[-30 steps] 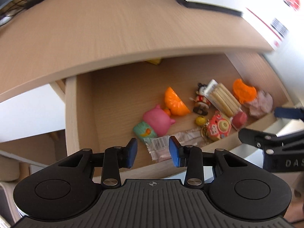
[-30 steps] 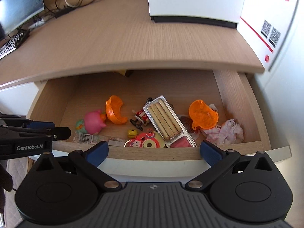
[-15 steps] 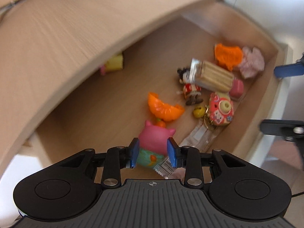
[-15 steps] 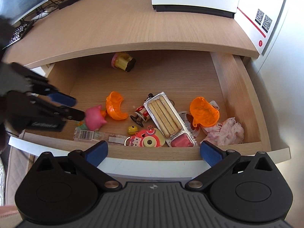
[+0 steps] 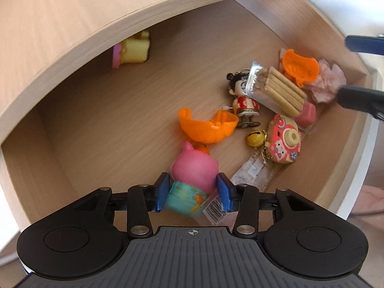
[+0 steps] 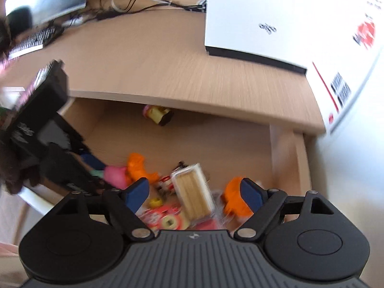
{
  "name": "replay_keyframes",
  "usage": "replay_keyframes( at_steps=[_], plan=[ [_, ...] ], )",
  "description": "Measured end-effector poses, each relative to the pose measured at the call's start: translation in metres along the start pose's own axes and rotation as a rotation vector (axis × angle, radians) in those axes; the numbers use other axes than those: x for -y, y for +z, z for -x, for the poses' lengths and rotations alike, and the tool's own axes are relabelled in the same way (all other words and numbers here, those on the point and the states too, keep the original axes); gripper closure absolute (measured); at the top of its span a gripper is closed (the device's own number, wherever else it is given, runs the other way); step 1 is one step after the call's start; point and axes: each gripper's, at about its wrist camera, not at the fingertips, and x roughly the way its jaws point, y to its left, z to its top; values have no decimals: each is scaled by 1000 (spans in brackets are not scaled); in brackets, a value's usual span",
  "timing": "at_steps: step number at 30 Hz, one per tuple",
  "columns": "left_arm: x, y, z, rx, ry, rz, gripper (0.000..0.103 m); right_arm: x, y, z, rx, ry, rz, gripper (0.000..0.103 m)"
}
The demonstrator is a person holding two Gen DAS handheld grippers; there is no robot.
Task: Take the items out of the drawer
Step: 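Lower the left tool into the drawer and grasp the pink pig toy, then reach the right tool into the drawer and grasp the yellow cup toy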
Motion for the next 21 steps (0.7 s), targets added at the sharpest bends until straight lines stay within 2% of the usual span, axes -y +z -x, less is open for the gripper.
replay_keyframes(
  at_steps=[4, 7, 13, 17, 21],
  plan=[
    [2, -17, 6, 26, 17, 32, 57, 19, 2, -18, -69, 3, -86, 19],
    [-4, -28, 14, 49, 2, 92, 60, 27, -5, -16, -99, 53, -163, 20],
    [-11, -56, 37, 114, -11, 199, 63, 15, -29, -5, -123, 106, -174, 20],
    [-9, -73, 56, 155, -2, 219, 64, -7, -16, 1, -38, 61, -47, 20],
    [-7, -84, 66, 175, -16, 238, 65, -29, 17, -6, 35, 86, 104, 20]
  ],
)
